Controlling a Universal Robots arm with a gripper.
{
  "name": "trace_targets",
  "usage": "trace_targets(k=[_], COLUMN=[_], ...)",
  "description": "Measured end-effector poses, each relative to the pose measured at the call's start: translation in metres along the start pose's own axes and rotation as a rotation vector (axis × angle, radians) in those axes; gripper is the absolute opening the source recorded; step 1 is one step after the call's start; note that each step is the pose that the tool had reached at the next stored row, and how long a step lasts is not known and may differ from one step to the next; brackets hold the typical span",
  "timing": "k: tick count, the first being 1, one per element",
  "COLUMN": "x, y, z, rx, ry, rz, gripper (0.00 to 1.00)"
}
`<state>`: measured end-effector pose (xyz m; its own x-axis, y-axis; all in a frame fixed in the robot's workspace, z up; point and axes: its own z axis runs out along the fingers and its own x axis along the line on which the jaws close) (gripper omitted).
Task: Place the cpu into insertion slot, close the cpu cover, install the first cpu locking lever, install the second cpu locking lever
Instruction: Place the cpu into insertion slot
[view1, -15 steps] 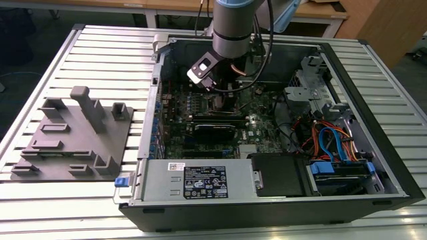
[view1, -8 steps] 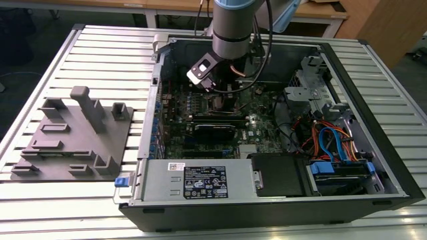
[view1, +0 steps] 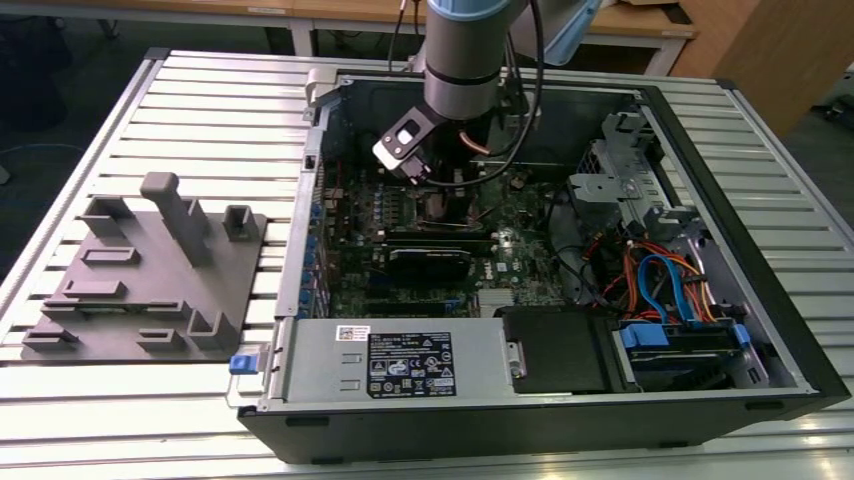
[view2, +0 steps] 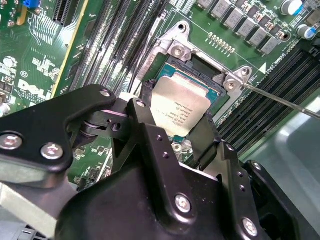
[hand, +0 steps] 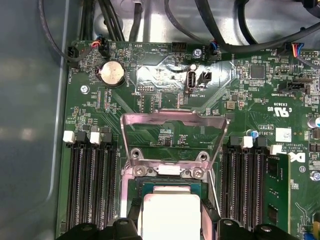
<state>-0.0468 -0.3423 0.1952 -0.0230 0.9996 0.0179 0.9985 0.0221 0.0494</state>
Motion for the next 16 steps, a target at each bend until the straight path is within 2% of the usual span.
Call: trace_targets(k=[16], x=[0.0018], y=[-0.0006], z=[0.005], rx=[0.0004], ry=[0.0002], rz=[0.003], gripper=[0.54])
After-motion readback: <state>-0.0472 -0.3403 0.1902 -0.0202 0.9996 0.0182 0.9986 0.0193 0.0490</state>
